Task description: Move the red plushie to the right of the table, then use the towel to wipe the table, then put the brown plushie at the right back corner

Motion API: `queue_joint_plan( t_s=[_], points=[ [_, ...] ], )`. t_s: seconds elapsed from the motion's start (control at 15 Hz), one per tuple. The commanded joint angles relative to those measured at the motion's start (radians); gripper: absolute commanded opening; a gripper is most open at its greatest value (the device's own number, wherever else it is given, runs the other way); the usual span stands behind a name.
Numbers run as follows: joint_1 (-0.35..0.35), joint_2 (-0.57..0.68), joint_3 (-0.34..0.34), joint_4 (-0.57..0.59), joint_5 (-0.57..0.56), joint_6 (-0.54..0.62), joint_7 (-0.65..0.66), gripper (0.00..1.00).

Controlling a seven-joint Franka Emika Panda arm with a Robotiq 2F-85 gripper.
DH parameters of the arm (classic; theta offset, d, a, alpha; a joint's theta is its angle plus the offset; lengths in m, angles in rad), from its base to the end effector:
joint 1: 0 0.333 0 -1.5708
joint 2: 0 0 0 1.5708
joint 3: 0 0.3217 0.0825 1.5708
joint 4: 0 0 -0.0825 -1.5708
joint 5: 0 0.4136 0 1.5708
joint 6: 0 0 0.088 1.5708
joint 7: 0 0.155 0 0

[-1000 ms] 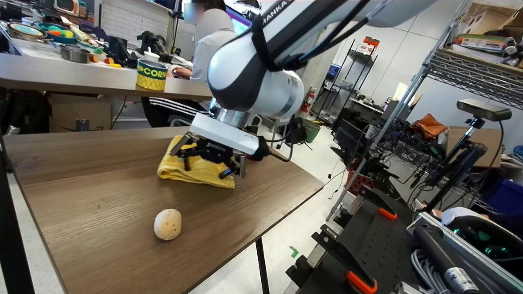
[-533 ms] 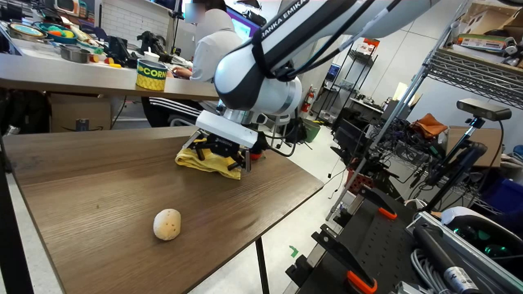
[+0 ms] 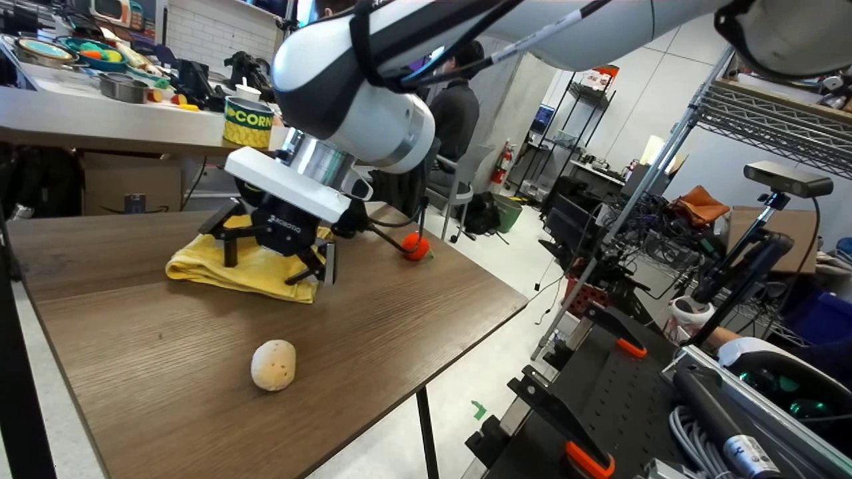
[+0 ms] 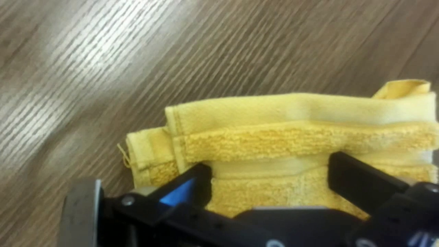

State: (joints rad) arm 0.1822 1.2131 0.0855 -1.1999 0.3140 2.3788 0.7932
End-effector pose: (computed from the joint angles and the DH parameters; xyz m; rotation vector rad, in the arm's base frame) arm 0.7259 0.2007 -0.0386 -2.6591 1.1433 0.2588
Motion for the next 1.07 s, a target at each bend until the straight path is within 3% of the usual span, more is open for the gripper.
queue_joint_plan(
  t_s=[0.0,0.13,0.27,0.6,0.73,1.0],
  points=[
    [0.005,0.004,-0.004,0.007,0.001,-0.003,0.001,1.00],
    [0.001,0.003,-0.005,0.006,0.001,-0.003,0.001,1.00],
    [0.042,-0.068,-0.071,-0.075,-0.087,-0.003,-0.027,1.00],
    [0.156,-0.267,-0.158,-0.217,-0.254,-0.007,-0.004,1.00],
    [0.201,-0.299,-0.202,-0.205,-0.331,0.002,0.009,1.00],
    [0.223,-0.210,-0.276,-0.106,-0.491,0.080,-0.011,1.00]
  ],
)
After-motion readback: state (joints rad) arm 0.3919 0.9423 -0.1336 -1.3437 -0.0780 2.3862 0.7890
